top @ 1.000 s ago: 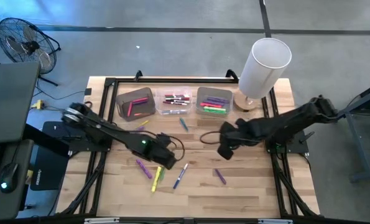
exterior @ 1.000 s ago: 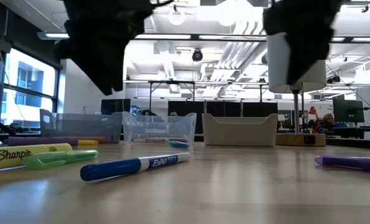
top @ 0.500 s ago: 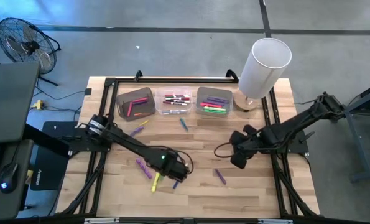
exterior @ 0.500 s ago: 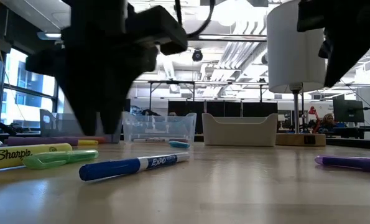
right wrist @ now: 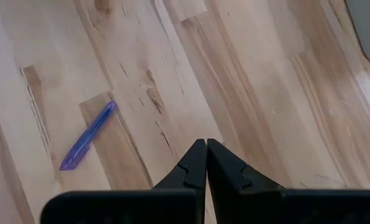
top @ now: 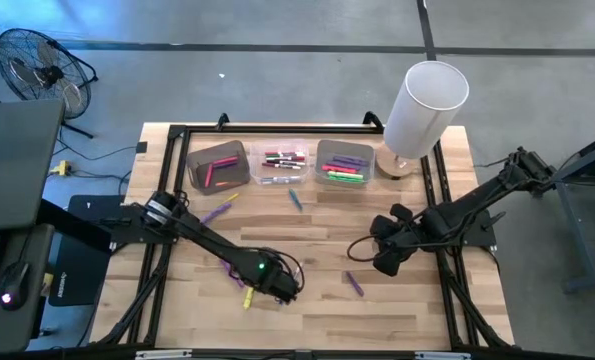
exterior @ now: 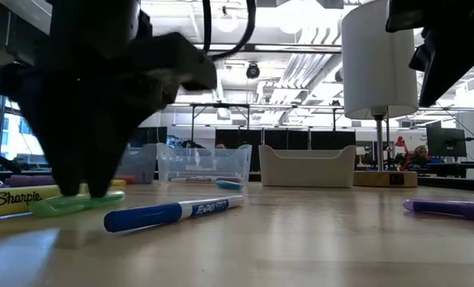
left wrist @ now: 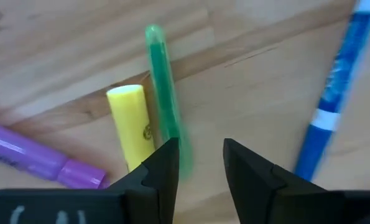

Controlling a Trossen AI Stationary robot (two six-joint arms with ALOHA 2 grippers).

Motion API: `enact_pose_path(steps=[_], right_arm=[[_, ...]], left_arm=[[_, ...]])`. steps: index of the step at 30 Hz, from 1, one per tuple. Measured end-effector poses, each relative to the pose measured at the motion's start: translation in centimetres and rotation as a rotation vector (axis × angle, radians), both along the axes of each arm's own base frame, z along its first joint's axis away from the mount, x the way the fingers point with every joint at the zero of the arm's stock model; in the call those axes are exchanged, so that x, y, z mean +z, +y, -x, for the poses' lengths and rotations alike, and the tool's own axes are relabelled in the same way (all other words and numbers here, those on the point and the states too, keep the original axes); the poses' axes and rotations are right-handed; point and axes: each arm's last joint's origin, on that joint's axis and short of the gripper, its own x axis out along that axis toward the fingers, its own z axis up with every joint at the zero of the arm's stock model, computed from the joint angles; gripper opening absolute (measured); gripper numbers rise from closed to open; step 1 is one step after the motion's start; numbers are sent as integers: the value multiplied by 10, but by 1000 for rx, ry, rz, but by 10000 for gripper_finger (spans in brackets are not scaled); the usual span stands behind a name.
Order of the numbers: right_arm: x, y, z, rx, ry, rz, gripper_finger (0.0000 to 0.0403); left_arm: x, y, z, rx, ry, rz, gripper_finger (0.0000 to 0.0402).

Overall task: Pick & Place Markers
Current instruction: Put the green pen into the black bin

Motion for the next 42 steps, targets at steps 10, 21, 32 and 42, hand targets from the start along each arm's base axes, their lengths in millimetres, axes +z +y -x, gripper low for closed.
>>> enact_pose_path(steps=[10,21,32,42], right_arm=[[1,1,-2,0,-27,-14,1],[1,1,-3,14,-27,-7,1],[1,1,-3,16,-29,-4,1],[1,1,-3,15,-37,10,1]], left_arm=[[-3,1,1,-3,21,-25,122],[-3,1,2,0,18,-43,122],[-6,4,2,-2,19,-86,122],[-12,4,-4,-18,-5,-72,122]])
